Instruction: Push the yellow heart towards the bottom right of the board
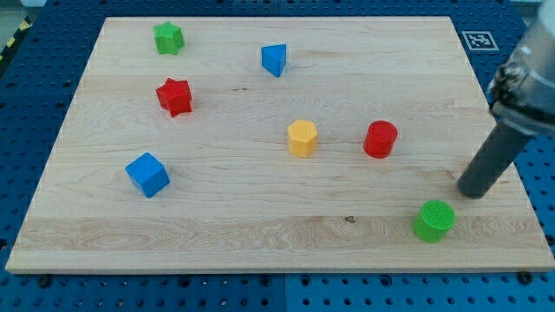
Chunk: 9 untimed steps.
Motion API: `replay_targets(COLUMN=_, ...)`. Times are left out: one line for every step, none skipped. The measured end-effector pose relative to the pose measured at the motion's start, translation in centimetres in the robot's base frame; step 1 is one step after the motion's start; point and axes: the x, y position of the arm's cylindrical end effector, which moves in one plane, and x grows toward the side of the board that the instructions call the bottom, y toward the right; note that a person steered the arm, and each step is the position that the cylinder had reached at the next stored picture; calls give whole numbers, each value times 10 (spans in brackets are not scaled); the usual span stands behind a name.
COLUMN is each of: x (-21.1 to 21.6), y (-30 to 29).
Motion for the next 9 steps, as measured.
replay_targets(x=-28, y=17)
replay_targets(x=-31, y=6)
replay_targets(x=-62, y=-8)
replay_targets(x=-97, y=49)
replay_targets(x=-93, y=102)
replay_targets(x=-57, y=96)
replay_targets(x=-47, y=71)
replay_targets(x=-73, y=69)
replay_targets(x=-95, y=52)
